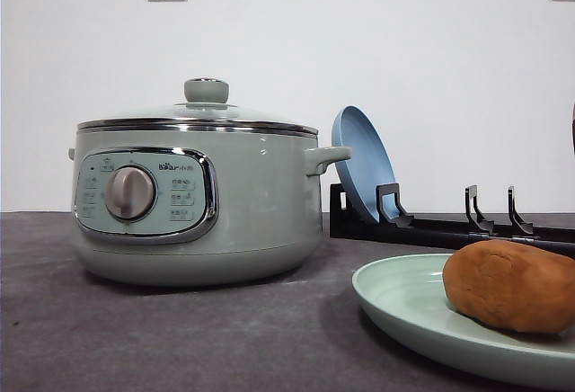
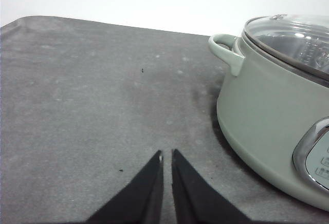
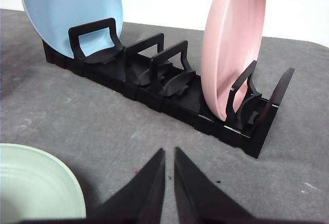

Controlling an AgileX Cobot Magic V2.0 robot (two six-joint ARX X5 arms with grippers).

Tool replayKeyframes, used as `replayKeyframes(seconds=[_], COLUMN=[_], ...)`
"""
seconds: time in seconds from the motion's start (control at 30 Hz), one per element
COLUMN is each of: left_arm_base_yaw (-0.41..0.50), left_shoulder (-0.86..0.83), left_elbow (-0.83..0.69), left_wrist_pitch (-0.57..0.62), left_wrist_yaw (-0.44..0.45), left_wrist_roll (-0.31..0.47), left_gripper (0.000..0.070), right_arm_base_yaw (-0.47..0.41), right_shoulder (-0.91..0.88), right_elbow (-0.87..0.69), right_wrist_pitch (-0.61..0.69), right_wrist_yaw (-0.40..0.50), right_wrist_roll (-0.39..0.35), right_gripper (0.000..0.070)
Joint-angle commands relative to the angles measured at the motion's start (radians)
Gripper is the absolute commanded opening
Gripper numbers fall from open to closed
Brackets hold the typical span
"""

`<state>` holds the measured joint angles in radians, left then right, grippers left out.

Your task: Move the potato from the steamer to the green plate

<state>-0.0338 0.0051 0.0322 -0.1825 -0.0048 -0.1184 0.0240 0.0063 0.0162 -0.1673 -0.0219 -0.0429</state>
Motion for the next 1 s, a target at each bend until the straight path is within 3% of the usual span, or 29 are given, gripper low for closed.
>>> replayKeyframes(seconds=[0.0, 0.97], left_arm_base_yaw=[0.001, 0.001], left_shoulder=[-0.002, -0.002], left_elbow=[-0.020, -0.020], left_wrist_pitch=[-0.006, -0.006], left_wrist_yaw=[-0.004, -0.004], left_wrist_roll=[0.000, 0.000], left_gripper=[0.0026, 0.0026], right_arm_base_yaw=[-0.002, -0.002], right_shoulder=[-0.003, -0.003], right_elbow=[-0.005, -0.005], right_wrist_pitch=[0.013, 0.013], right_wrist_yaw=[0.004, 0.004], right_wrist_roll=[0.013, 0.013], right_gripper=[0.0020, 0.0020])
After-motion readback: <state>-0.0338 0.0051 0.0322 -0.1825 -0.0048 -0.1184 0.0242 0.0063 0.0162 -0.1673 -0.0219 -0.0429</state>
